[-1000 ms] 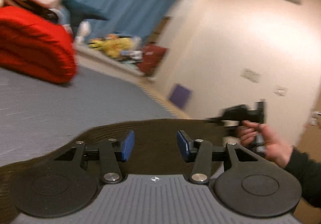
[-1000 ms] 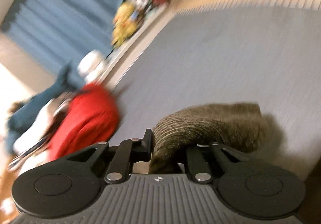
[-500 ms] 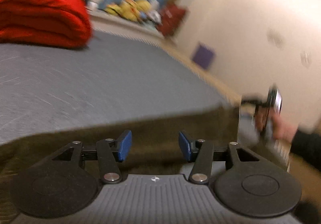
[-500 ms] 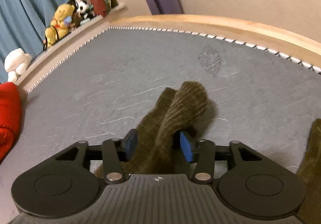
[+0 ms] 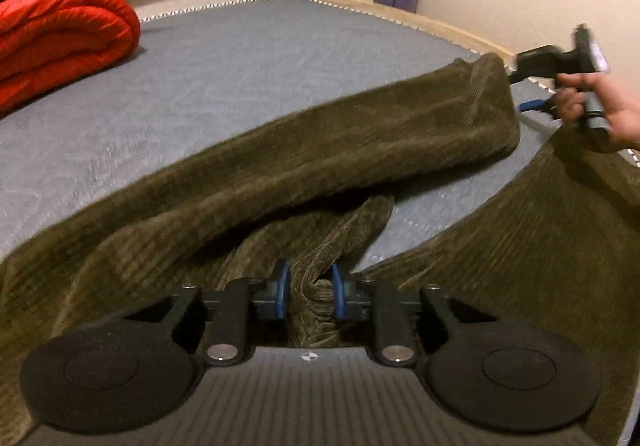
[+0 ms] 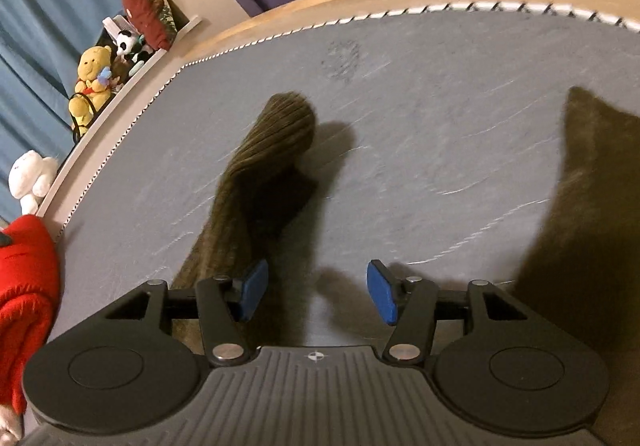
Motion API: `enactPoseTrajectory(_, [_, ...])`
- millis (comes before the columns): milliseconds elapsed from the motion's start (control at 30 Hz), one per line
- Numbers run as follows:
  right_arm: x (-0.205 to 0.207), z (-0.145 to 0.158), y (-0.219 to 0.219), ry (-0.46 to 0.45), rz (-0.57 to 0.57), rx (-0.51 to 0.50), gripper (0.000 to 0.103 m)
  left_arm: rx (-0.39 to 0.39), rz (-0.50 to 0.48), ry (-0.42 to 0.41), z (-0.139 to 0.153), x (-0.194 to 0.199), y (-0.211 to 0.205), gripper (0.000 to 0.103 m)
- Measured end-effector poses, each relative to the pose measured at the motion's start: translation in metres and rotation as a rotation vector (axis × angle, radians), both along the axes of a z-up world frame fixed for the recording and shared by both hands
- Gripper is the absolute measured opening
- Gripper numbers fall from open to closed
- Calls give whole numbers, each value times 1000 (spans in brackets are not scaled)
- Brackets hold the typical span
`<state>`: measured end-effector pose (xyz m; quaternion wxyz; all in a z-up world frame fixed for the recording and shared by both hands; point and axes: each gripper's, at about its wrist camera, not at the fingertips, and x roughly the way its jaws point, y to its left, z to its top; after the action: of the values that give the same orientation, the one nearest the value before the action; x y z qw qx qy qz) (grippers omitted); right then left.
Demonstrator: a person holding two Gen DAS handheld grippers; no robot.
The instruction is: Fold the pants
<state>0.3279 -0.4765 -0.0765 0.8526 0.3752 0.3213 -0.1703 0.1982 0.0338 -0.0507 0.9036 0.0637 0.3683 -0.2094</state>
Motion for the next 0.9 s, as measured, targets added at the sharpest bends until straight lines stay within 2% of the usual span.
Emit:
enactPoseTrajectory(67, [19, -8, 9, 28, -26, 20, 57, -21, 0, -7, 15, 1, 4, 23])
enactPoseTrajectory(133, [30, -11, 22, 50, -53, -29, 61, -58, 11, 10, 28, 2, 13, 23])
enactPoseTrajectory(167, [38, -10, 30, 54, -52, -66, 67, -70, 20, 26, 32, 3, 19, 23])
enactPoseTrajectory(333, [66, -13, 46, 37, -9, -128, 68, -24, -6, 71, 30, -6, 13, 23])
enactPoseTrajectory(367, [69, -13, 45, 31, -4, -131, 60, -12, -11, 76, 28, -5, 11, 23])
enactPoseTrajectory(400, [71, -13, 43, 17, 2, -125, 35, -2, -16, 82, 25, -6, 7, 23])
enactPoseTrajectory(433, [73, -13, 40, -3, 22, -101, 20, 3, -19, 86, 23, -4, 5, 23])
enactPoseTrajectory(467, [75, -13, 37, -31, 56, -58, 8, 2, -19, 91, 22, -3, 5, 23])
enactPoseTrajectory(500, [78, -11, 36, -37, 69, -55, 3, -3, -17, 95, 21, -2, 6, 23])
enactPoseTrajectory(567, [79, -1, 35, -35, 86, -97, 3, -13, -14, 102, 20, -1, 8, 23])
enactPoseTrajectory(667, [61, 25, 24, -36, 6, -142, 2, -10, -15, 104, 18, 0, 8, 23])
enactPoseTrajectory(733, [41, 52, 22, -16, -40, -277, 2, 1, -25, 103, 18, -1, 5, 24])
enactPoseTrajectory(800, [25, 64, 10, 99, -103, -372, 2, 16, -35, 101, 17, -2, 2, 24])
enactPoseTrajectory(900, [5, 46, -24, 268, -207, -276, 0, 25, -44, 101, 17, -2, 0, 24])
